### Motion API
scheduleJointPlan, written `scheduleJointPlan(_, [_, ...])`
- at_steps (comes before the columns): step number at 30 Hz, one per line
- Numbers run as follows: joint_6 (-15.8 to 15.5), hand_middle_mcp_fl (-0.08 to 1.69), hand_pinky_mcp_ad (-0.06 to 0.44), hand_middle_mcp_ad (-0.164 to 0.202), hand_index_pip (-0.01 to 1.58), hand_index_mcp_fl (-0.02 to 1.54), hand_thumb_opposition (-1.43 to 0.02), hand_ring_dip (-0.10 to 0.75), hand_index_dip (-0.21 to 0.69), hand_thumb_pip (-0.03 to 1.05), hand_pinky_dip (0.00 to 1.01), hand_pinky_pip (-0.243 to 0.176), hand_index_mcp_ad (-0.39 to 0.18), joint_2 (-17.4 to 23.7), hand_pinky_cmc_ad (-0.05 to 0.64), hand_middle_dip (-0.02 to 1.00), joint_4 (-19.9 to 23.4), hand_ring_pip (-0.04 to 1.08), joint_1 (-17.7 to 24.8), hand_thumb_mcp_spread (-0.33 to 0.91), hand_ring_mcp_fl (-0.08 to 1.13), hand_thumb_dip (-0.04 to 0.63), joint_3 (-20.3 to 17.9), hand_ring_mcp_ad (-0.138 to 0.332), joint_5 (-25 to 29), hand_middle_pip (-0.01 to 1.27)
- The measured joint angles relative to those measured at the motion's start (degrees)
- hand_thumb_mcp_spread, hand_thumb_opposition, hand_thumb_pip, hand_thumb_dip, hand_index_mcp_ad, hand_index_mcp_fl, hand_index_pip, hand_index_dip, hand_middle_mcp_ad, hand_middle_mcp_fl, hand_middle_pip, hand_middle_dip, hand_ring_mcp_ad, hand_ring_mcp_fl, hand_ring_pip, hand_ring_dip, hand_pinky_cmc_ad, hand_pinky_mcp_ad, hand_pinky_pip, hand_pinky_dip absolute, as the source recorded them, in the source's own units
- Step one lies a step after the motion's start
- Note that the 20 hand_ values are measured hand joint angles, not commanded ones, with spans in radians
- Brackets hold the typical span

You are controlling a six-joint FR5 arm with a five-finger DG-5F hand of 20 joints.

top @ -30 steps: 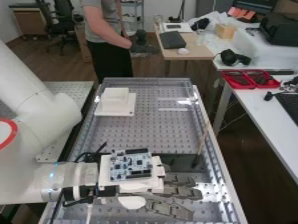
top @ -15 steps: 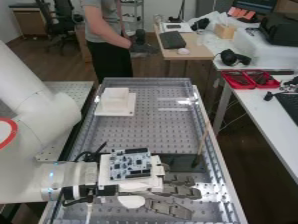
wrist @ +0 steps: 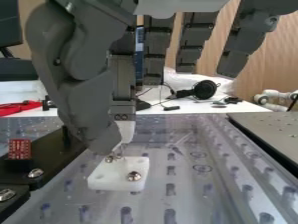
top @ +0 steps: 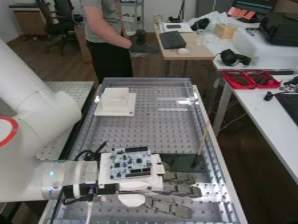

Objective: Grab the paper clip and place it in the clear container

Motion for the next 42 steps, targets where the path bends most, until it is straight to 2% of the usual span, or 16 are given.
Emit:
scheduleJointPlan(12, [0.72, 0.3, 0.265, -0.024, 1.35, 0.66, -0.94, 0.11, 0.031, 0.58, 0.2, 0.08, -0.143, -0.26, 0.291, 0.19, 0.81, 0.1, -0.09, 0.47, 0.13, 0.283, 0.15, 0.063, -0.04, 0.12])
scheduleJointPlan(20, [3.78, 0.32, 0.278, -0.028, 1.25, 0.77, -0.98, 0.11, 0.031, 0.58, 0.2, 0.08, -0.14, 1.65, 0.291, 0.19, 3.24, 0.1, -0.16, 0.47, 0.14, 0.283, -0.63, 0.063, -0.34, 0.12])
scheduleJointPlan(24, [5.19, 0.32, 0.278, -0.028, 1.2, 0.82, -0.97, 0.11, 0.031, 0.54, 0.2, 0.084, -0.14, 3.24, 0.3, 0.19, 4.19, 0.1, -0.08, 0.48, 0.15, 0.281, -1.55, 0.063, -0.36, 0.12])
scheduleJointPlan(27, [6.85, 0.33, 0.278, -0.024, 1.2, 0.82, -0.97, 0.115, 0.031, 0.54, 0.2, 0.084, -0.14, 5.34, 0.316, 0.19, 4.94, 0.11, 0.18, 0.48, 0.16, 0.281, -2.95, 0.063, 0.07, 0.12])
scheduleJointPlan(33, [10.61, 0.33, 0.281, -0.019, 1.17, 0.85, -0.99, 0.117, 0.035, 0.54, 0.2, 0.084, -0.138, 11.69, 0.316, 0.19, 6.67, 0.11, 2.07, 0.48, 0.16, 0.281, -8.41, 0.066, 0.87, 0.12])
scheduleJointPlan(35, [12.4, 0.33, 0.281, -0.023, 1.17, 0.85, -0.99, 0.113, 0.035, 0.54, 0.2, 0.084, -0.141, 14.73, 0.312, 0.19, 7.48, 0.1, 4.02, 0.48, 0.16, 0.281, -11.34, 0.065, 1.07, 0.12])
scheduleJointPlan(42, [16.02, 0.33, 0.281, -0.016, 1.14, 0.86, -0.99, 0.117, 0.059, 0.53, 0.2, 0.084, -0.138, 20.87, 0.325, 0.2, 7.9, 0.11, 11.26, 0.48, 0.16, 0.284, -16.5, 0.065, 2.61, 0.12])
